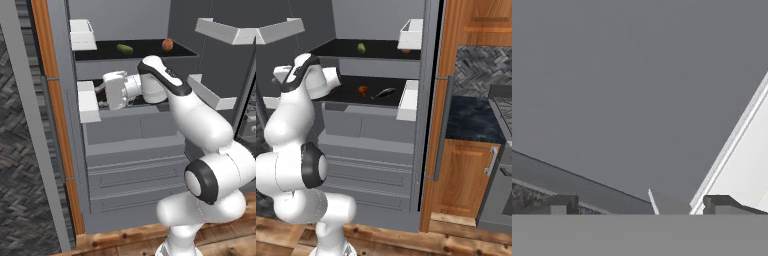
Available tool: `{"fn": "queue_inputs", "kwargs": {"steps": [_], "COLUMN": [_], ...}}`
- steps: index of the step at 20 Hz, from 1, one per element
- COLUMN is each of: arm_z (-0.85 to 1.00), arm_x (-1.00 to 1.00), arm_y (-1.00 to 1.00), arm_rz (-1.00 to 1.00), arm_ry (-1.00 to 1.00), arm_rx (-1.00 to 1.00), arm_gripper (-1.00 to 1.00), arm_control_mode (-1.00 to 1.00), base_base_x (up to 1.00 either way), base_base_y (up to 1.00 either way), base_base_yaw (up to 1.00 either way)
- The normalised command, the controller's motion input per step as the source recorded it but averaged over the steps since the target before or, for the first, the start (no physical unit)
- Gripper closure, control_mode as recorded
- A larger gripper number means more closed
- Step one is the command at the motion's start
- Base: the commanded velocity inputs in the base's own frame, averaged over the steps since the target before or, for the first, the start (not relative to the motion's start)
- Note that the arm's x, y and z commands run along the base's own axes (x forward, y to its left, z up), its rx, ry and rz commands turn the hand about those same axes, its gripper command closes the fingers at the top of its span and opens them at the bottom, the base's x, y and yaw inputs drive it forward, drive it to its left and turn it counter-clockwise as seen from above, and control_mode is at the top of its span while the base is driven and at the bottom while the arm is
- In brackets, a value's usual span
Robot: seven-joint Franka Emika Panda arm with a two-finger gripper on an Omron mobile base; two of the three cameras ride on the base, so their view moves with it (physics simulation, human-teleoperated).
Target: Gather the cucumber and onion from the fridge and place them on a tray on the dining counter. Then gather the fish and chicken drumstick from the fridge and place them on the other tray.
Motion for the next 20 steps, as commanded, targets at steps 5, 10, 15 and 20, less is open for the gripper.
{"fn": "queue_inputs", "kwargs": {"steps": [5, 10, 15, 20], "arm_z": [0.00, 0.00, 0.00, 0.00], "arm_x": [-0.30, -0.39, -0.41, -0.51], "arm_y": [-0.39, -0.55, -0.48, -0.42], "arm_rz": [-0.05, -0.12, -0.19, -0.29], "arm_ry": [-0.22, -0.23, -0.28, -0.22], "arm_rx": [-0.11, -0.13, -0.20, -0.23], "arm_gripper": [-1.00, -1.00, -1.00, -1.00], "arm_control_mode": [-1.00, -1.00, -1.00, -1.00], "base_base_x": [0.00, 0.00, 0.00, 0.00], "base_base_y": [0.00, 0.00, 0.00, 0.00], "base_base_yaw": [0.00, 0.00, 0.00, 0.00]}}
